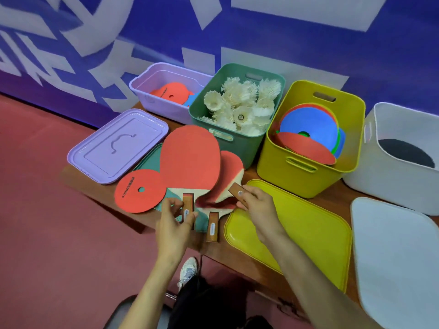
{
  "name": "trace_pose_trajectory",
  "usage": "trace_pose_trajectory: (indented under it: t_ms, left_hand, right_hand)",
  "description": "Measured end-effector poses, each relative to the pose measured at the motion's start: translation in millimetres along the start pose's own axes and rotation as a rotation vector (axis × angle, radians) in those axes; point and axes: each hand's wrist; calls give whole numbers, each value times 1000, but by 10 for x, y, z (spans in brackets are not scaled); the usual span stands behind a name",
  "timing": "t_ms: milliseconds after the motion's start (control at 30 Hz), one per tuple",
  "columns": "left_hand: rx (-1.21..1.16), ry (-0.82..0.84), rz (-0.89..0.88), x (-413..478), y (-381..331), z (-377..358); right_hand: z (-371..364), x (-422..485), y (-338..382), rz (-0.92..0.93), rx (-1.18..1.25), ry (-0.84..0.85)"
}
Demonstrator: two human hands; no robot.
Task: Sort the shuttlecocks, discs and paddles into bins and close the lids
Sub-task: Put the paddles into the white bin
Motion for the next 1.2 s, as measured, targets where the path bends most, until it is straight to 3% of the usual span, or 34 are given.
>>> trace_pose_trajectory:
  t_ms: [167, 400, 733, 1200]
  left_hand:
    - [7, -46, -98, -384, -374, -296]
    - [-6, 50, -248, -517, -1019, -686]
    - [-3, 221, -433, -47, -1784, -1261]
    - [171, 589, -600, 955, -2575, -2857]
  right_hand:
    - [719, -277, 98, 169, -92, -42]
    - [1532, -648, 390, 360, 117, -137]
    - [2270, -473, 954, 452, 531, -261]
    - [3522, 378, 1503, 409, 484, -681]
Point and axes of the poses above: each hand's wrist, its own x-axis towards the middle knuckle, its own z-axis out of the back of the hand, y = z × x, and after that the axes turned 14 degrees about -z, right-handed
